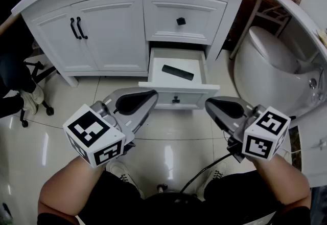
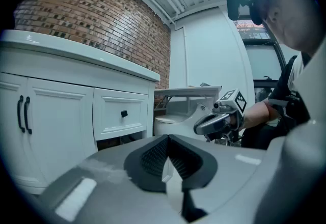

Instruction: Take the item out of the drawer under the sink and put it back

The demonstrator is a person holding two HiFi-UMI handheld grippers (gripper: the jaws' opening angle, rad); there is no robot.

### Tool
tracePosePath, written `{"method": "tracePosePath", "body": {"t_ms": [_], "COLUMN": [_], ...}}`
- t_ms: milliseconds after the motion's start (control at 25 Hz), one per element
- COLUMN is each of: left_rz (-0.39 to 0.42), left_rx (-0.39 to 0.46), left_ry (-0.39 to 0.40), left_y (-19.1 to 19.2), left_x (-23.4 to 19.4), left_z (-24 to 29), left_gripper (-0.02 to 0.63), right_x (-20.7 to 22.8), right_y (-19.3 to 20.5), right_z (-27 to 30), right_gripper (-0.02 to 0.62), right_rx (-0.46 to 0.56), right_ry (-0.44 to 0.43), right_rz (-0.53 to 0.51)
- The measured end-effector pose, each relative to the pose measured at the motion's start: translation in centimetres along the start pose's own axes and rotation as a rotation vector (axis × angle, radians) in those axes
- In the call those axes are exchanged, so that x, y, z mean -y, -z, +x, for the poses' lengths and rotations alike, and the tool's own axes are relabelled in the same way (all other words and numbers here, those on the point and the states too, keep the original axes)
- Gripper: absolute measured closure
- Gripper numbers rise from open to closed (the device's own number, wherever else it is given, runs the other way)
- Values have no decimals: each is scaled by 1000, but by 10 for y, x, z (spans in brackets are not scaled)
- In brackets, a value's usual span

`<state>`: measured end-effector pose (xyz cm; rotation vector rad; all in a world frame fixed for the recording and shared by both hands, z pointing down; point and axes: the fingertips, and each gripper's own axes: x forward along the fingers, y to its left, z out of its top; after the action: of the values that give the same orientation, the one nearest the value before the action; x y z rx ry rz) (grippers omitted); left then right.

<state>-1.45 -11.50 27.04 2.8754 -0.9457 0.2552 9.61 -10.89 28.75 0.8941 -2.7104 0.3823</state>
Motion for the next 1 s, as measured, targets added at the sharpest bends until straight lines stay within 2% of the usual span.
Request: {"method": "tracePosePath", "body": {"t_ms": [320, 600, 800, 1000], "left_rz": [3, -4, -16, -33], "left_rx": [0, 16, 21, -12], "left_ry": [0, -42, -60, -75], "left_y": [1, -2, -2, 9], "left_x": [0, -15, -24, -37], "left_z": [1, 3, 5, 11], "left_gripper": [600, 600, 600, 600], "right_x": [1, 2, 15, 38], "right_y": [-1, -9, -13, -16], "right_z": [1, 5, 6, 15], "right_gripper": [589, 589, 589, 589], "right_rx": [5, 25, 36, 12], "right_ry": [11, 37, 66, 101], "right_rz": [-18, -45, -19, -36]}}
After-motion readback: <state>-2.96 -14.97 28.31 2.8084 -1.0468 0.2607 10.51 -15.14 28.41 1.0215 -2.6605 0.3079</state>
